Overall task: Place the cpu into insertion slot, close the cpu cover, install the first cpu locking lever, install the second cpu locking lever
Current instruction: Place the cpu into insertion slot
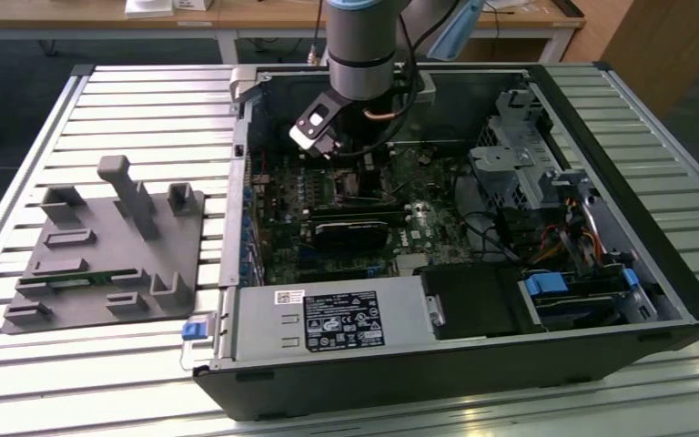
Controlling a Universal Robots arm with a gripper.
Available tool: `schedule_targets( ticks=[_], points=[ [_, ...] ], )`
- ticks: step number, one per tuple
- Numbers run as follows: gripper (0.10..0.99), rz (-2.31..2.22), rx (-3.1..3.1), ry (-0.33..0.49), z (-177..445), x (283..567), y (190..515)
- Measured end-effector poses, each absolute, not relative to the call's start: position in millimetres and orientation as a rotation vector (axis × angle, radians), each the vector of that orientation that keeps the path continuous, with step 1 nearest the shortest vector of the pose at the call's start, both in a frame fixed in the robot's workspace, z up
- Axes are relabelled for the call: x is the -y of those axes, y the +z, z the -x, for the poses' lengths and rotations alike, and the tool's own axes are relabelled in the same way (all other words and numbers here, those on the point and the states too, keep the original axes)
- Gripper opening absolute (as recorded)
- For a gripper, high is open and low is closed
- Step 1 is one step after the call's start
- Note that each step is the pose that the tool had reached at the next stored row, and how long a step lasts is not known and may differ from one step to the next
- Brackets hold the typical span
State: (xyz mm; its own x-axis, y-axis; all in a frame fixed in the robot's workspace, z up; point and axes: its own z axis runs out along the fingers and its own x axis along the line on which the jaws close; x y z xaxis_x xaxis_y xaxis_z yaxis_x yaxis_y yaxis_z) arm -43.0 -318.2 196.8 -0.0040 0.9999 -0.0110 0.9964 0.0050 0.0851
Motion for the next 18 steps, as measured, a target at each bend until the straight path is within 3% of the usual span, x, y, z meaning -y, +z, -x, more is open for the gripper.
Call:
schedule_targets(
  ticks=[18],
  points=[
    [0.537,-2.168,-2.177,0.081,42.9,315.7,191.7]
  ],
)
